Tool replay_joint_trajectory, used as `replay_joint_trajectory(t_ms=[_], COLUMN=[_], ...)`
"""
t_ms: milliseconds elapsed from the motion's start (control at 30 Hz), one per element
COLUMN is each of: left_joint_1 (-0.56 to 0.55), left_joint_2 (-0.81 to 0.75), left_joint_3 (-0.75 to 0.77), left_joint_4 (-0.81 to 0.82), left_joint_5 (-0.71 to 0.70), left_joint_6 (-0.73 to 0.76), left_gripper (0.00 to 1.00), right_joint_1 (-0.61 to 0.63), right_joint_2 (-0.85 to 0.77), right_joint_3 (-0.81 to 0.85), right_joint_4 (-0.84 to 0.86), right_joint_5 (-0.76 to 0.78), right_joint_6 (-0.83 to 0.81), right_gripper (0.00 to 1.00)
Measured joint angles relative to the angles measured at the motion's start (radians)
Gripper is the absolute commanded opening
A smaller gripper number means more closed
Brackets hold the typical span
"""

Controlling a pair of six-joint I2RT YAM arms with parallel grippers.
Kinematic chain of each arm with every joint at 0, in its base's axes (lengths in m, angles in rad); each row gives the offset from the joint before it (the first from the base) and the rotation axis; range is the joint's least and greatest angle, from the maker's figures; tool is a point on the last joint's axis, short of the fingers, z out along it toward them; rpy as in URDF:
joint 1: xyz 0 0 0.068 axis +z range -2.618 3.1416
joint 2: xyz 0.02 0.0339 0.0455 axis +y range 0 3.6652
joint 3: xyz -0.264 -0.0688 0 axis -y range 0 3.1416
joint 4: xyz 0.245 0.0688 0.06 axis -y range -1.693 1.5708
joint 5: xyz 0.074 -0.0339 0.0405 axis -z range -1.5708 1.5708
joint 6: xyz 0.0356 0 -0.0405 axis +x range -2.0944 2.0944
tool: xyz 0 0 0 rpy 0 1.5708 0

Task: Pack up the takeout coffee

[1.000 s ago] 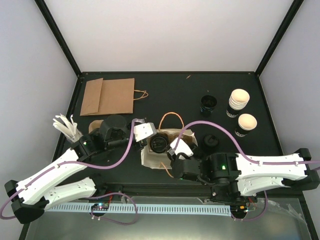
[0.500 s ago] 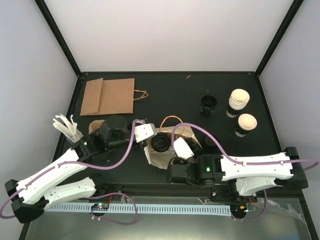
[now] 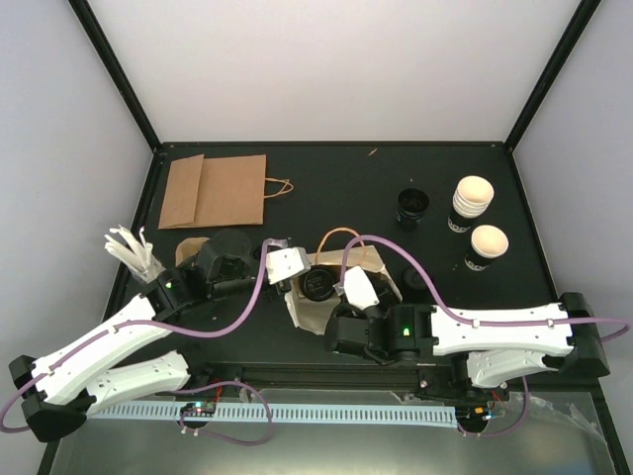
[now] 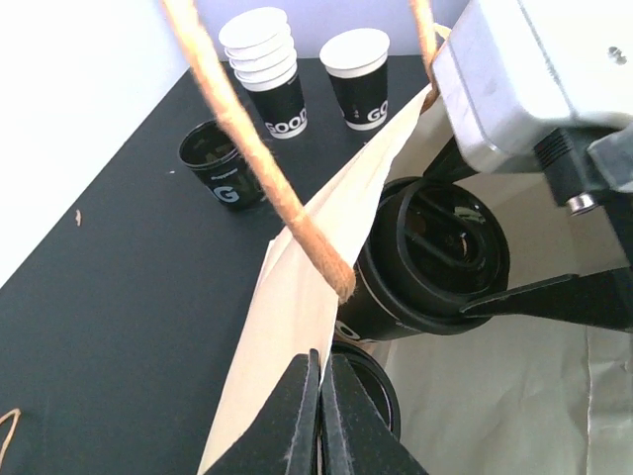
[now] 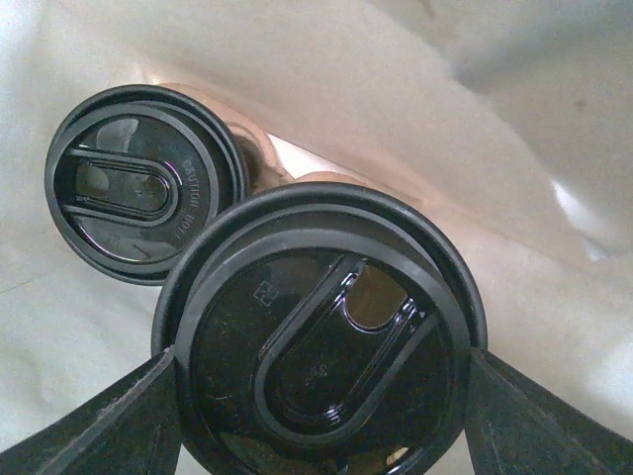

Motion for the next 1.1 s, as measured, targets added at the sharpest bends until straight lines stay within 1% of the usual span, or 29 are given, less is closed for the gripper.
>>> replay_joint_trajectory(t_ms=[267,333,467,533,600,633,733,867,933,1000,1100], left_joint_1=[0.000,0.000,0.000,0.000,0.000,0.000,0.000,0.016,0.043,0.091,0.184], left_joint_2=[-0.004,-0.006,-0.011,-0.023,-0.041,-0.051,-0.067,-0.048,-0.040,-0.024,0.021], left_joint_3=[0.000,0.000,0.000,0.002,0.006,0.010,0.050,0.175,0.232,0.269,0.299], left_joint_4=[-0.003,-0.002,-0.001,-0.002,-0.001,-0.001,-0.009,-0.055,-0.077,-0.094,-0.108], left_joint_5=[0.048,0.060,0.084,0.092,0.092,0.085,0.030,-0.098,-0.138,-0.134,-0.088], left_joint_6=[-0.036,-0.055,-0.094,-0.118,-0.150,-0.174,-0.271,-0.397,-0.436,-0.456,-0.481], left_gripper=[0.16,0.22,0.55,0.76,0.92,0.98,0.99,0.99,0.99,0.99,0.99], right_joint_1=[-0.004,-0.004,-0.005,-0.005,-0.005,-0.005,-0.005,-0.005,-0.005,-0.005,-0.005], right_joint_2=[0.005,0.010,0.018,0.019,0.019,0.019,0.014,0.002,-0.002,-0.003,-0.007], right_joint_3=[-0.036,-0.036,-0.052,-0.064,-0.075,-0.081,-0.101,-0.124,-0.127,-0.129,-0.135], right_joint_4=[0.049,0.057,0.080,0.092,0.105,0.115,0.145,0.173,0.178,0.181,0.185], right_joint_5=[-0.004,-0.004,-0.006,-0.008,-0.008,-0.010,-0.015,-0.019,-0.019,-0.020,-0.023], right_joint_6=[0.018,0.019,0.018,0.018,0.017,0.014,0.003,-0.009,-0.010,-0.011,-0.011], right_gripper=[0.51,0.50,0.49,0.49,0.49,0.49,0.49,0.49,0.49,0.49,0.49])
